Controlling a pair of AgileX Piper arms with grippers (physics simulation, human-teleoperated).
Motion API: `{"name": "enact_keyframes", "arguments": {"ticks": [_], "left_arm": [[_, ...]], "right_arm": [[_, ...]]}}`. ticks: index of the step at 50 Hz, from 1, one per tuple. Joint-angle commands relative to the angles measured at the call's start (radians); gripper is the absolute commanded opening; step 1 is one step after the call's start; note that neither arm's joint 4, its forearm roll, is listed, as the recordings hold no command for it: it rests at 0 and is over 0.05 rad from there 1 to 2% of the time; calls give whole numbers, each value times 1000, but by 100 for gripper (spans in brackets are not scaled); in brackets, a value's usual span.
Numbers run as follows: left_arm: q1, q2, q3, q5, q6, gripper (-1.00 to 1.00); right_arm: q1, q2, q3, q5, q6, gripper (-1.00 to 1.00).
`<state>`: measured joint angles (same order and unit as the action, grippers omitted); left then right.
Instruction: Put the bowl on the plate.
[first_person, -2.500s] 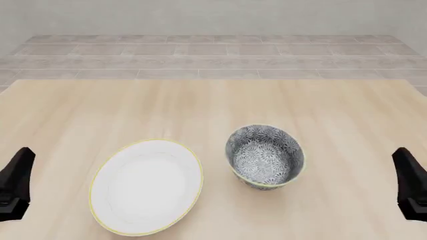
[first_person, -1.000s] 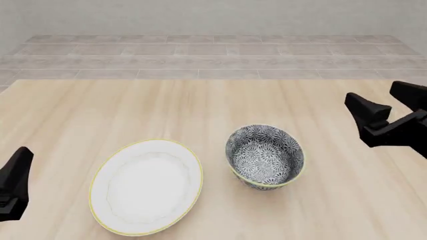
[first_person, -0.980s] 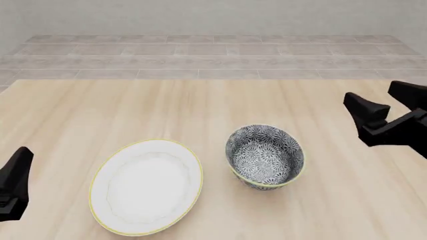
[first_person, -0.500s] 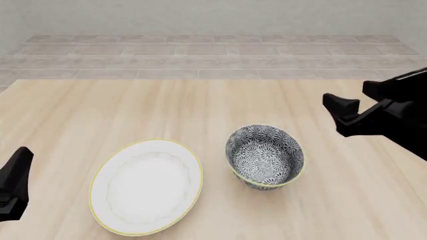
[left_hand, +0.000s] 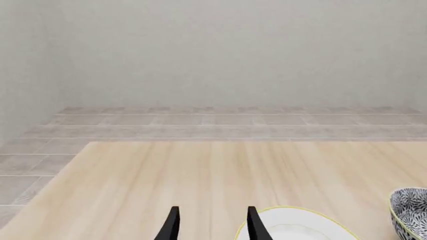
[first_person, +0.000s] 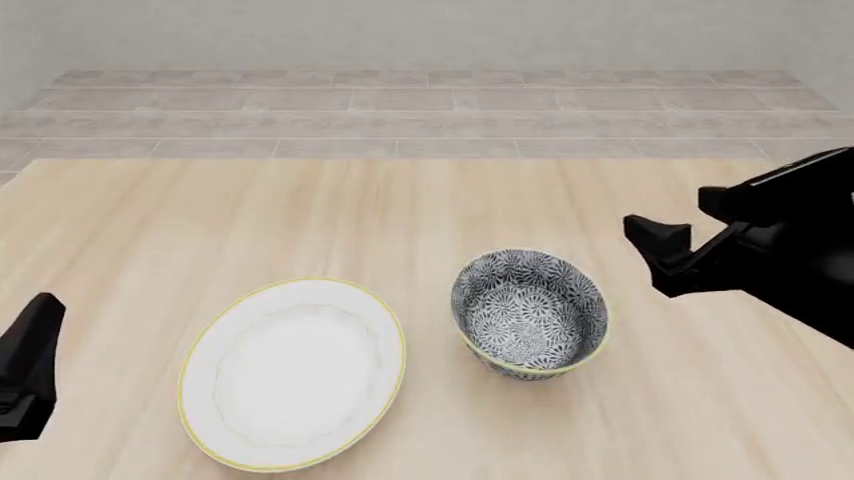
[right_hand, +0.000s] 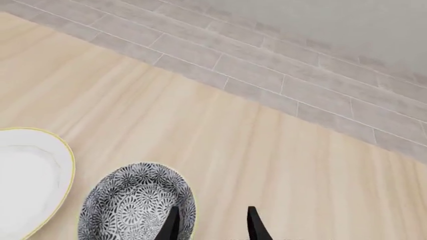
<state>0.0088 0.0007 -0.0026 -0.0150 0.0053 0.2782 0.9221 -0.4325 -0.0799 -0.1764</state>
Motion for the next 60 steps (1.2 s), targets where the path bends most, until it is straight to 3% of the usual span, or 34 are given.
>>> {"name": "enact_keyframes", "arguments": {"ticks": [1, 60], "left_arm": [[0, 0, 1, 1, 1, 100], [-8, 1, -1, 8, 6, 100]], "right_arm": [[22, 21, 6, 3, -1, 100], [61, 236, 4, -83, -9, 100]]}}
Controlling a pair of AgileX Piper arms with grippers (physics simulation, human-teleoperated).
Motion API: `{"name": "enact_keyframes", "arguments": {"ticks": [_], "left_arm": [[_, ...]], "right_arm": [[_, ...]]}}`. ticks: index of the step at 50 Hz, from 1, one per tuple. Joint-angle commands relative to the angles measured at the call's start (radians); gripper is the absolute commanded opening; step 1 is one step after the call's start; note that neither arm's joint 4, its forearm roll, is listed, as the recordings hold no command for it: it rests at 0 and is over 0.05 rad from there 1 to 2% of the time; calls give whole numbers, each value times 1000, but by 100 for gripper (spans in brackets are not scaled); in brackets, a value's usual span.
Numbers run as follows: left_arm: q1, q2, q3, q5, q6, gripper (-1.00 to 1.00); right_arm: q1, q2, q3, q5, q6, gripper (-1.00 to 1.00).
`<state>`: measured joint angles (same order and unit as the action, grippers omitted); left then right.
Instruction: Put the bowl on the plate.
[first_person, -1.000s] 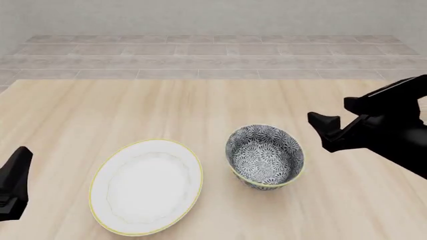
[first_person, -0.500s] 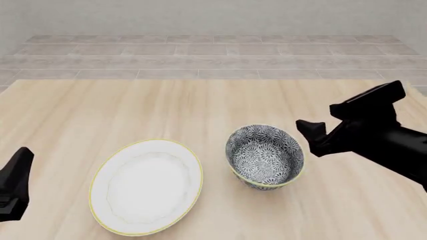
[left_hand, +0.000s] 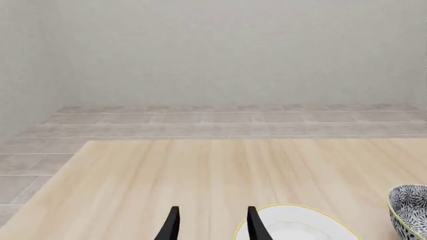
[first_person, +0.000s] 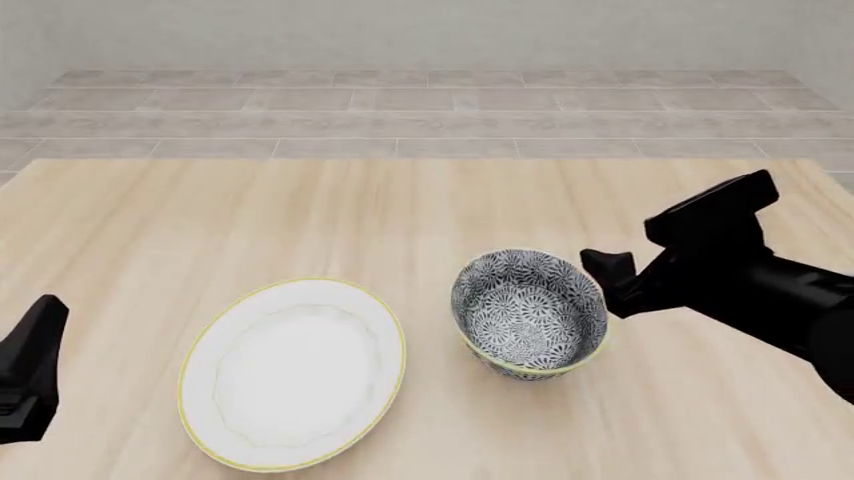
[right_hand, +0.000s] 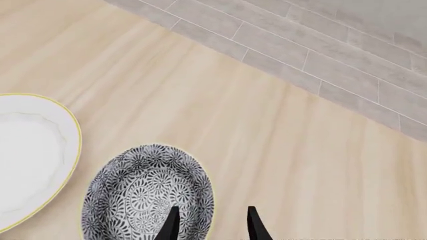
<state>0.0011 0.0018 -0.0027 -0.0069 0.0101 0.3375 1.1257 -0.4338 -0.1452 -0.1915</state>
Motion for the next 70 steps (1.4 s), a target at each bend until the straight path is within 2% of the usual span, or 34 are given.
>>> {"name": "enact_keyframes", "arguments": {"ticks": [1, 38, 70], "left_arm": [[0, 0, -1, 0, 1, 100], [0, -1, -14, 13, 4, 100], [-3, 0, -10, 12, 8, 100]], "right_arm": [[1, 32, 6, -18, 6, 100], [27, 198, 33, -147, 41, 100], [30, 259, 32, -184, 55, 100]]}}
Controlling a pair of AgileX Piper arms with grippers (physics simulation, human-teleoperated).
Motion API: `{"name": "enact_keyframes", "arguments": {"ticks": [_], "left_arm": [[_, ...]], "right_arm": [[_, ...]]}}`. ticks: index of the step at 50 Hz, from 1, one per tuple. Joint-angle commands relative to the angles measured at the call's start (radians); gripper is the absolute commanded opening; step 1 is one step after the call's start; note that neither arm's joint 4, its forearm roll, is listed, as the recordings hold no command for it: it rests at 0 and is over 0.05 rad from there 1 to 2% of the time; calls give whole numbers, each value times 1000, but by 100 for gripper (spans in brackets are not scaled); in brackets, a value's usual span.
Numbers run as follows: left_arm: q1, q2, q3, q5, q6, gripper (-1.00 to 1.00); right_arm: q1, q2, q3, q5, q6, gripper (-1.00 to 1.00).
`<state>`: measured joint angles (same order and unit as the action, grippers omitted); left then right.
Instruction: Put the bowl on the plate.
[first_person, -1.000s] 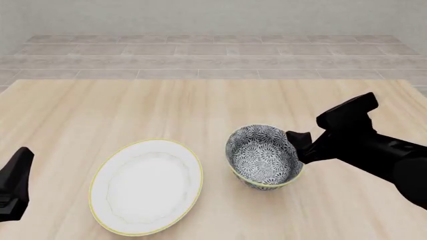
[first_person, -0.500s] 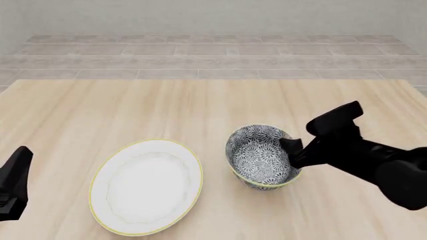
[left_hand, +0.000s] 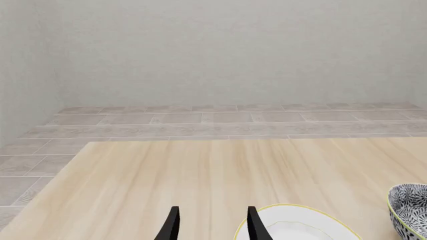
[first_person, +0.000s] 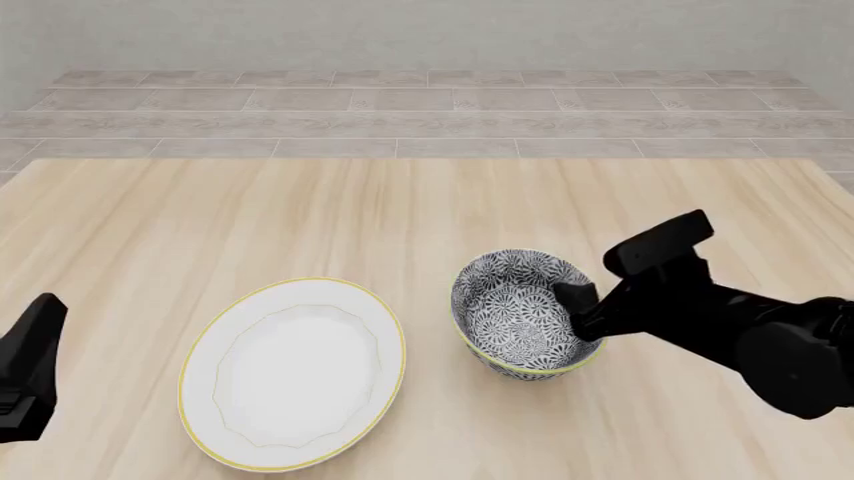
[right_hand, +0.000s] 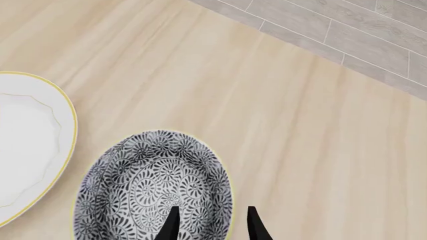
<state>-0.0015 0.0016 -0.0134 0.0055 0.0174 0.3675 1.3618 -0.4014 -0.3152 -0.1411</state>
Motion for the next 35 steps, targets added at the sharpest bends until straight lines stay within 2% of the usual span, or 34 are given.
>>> {"name": "enact_keyframes", "arguments": {"ticks": [1, 35], "left_arm": [[0, 0, 1, 0, 1, 100], [-7, 4, 9, -2, 4, 100]], "right_arm": [[0, 25, 0, -15, 6, 100], [-3, 105, -3, -58, 19, 100]]}}
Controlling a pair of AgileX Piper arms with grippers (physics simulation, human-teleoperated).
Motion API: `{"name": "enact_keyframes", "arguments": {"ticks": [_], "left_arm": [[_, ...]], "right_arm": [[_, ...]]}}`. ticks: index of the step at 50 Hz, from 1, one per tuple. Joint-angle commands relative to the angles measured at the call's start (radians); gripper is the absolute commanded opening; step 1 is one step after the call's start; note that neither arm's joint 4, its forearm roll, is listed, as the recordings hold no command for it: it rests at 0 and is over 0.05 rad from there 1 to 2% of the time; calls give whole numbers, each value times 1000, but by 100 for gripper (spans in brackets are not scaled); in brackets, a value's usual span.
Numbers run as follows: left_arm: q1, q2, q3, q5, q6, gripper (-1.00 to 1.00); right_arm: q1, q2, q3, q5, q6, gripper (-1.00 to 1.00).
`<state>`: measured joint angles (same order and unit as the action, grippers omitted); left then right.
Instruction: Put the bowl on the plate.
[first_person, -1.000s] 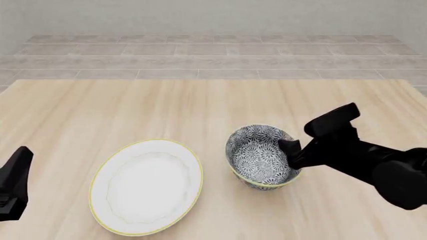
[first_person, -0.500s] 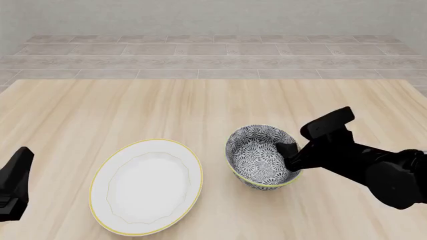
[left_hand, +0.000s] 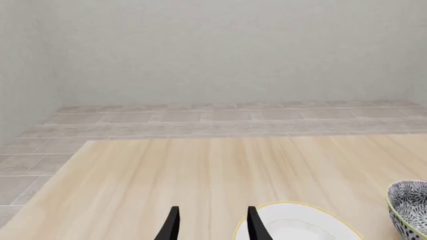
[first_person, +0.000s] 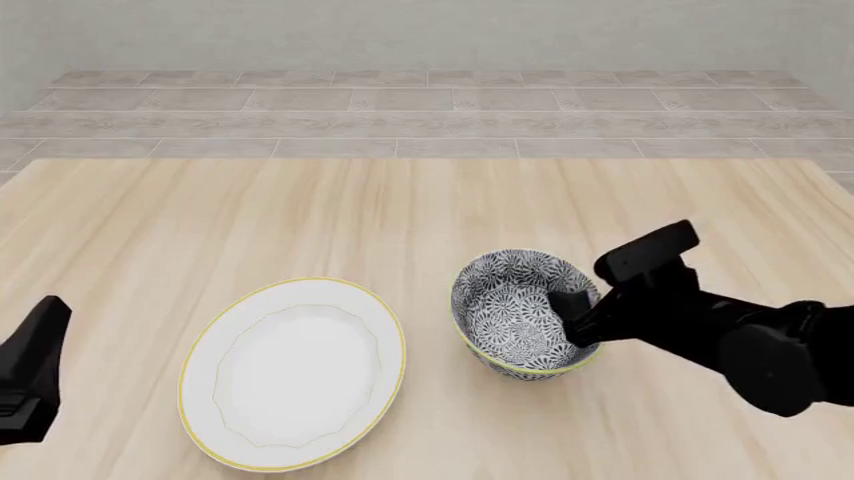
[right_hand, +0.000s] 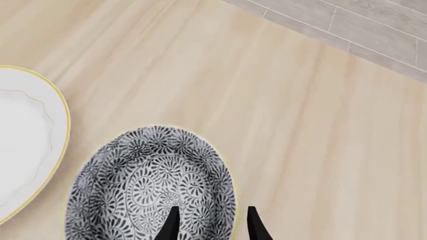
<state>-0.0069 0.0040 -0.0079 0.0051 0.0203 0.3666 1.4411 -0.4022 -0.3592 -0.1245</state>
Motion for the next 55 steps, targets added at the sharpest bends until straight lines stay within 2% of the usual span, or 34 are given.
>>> {"name": "enact_keyframes", "arguments": {"ticks": [1, 55], "left_arm": [[-2, 1, 4, -2, 1, 100], [-1, 9, 6, -4, 10, 100]], "right_arm": [[-1, 29, -2, -16, 3, 100], [-23, 123, 2, -83, 14, 100]]}}
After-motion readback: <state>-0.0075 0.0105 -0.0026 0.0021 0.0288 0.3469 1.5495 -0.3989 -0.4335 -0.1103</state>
